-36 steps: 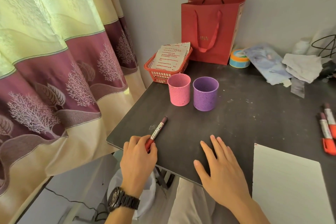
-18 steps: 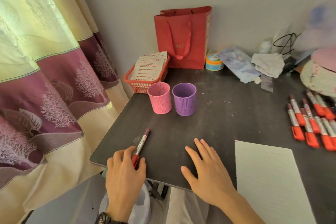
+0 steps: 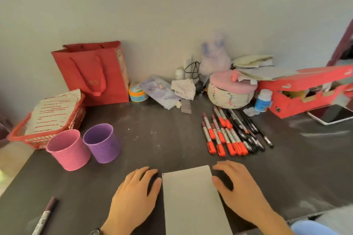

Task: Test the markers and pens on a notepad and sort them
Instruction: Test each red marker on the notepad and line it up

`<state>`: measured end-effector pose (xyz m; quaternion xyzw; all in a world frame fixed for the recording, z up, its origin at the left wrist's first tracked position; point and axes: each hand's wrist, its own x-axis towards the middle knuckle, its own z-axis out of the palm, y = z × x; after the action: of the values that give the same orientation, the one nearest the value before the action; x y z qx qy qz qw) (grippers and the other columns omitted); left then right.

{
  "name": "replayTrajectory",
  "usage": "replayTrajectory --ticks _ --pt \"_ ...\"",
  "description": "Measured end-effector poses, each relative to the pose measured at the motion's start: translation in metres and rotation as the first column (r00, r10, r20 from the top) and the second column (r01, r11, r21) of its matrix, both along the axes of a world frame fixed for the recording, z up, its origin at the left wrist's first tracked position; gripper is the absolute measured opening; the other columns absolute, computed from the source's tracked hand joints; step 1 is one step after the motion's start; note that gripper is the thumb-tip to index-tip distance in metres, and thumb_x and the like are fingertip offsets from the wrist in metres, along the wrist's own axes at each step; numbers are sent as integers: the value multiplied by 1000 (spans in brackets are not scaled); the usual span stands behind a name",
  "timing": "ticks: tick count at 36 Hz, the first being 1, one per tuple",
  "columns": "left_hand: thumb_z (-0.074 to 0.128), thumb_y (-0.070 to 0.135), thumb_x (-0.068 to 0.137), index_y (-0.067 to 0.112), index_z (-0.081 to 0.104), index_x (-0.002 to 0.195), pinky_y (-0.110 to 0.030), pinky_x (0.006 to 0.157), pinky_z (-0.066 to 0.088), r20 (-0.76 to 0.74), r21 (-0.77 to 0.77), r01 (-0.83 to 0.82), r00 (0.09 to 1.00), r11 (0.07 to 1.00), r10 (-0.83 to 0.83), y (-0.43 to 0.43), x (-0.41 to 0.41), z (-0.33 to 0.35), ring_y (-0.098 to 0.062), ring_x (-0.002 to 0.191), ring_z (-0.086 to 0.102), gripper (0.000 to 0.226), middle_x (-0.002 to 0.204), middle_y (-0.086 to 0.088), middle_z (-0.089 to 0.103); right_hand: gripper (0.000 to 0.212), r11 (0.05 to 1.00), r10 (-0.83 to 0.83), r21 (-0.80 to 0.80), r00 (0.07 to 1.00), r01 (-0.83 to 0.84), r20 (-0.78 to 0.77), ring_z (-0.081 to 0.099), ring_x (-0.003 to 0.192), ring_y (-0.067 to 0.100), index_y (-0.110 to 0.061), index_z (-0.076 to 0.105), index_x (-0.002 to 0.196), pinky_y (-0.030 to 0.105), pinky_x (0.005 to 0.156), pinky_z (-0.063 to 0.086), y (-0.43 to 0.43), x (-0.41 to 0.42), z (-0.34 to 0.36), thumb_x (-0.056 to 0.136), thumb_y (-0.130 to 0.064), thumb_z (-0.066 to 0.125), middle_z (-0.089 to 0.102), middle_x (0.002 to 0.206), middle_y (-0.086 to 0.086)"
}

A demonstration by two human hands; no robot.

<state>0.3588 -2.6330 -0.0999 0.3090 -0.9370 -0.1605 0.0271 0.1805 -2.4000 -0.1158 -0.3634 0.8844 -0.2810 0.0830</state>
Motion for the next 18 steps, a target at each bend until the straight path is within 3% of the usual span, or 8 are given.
replayTrajectory --ticks 6,13,18 --pt "31 66 96 42 37 143 -50 108 41 37 99 83 995 992 -87 6 -91 6 -19 137 38 54 148 14 42 66 996 28 85 998 -23 -65 15 147 -4 -49 51 137 22 119 14 14 -1 -14 82 -79 32 27 151 -35" --pt "35 76 89 40 44 135 -72 106 27 147 153 65 985 986 -88 29 -168 12 -38 142 26 59 149 8 38 58 999 19 43 998 -16 -63 13 143 -8 -49 52 134 17 116 9 11 -5 -14 83 -75 39 29 151 -35" --pt "40 77 86 32 46 128 -78 102 23 182 120 3 983 993 -25 46 -193 14 -45 142 21 62 147 1 37 54 999 28 28 998 -26 -61 9 135 -15 -49 54 132 17 114 11 12 -9 -18 84 -72 45 31 149 -37"
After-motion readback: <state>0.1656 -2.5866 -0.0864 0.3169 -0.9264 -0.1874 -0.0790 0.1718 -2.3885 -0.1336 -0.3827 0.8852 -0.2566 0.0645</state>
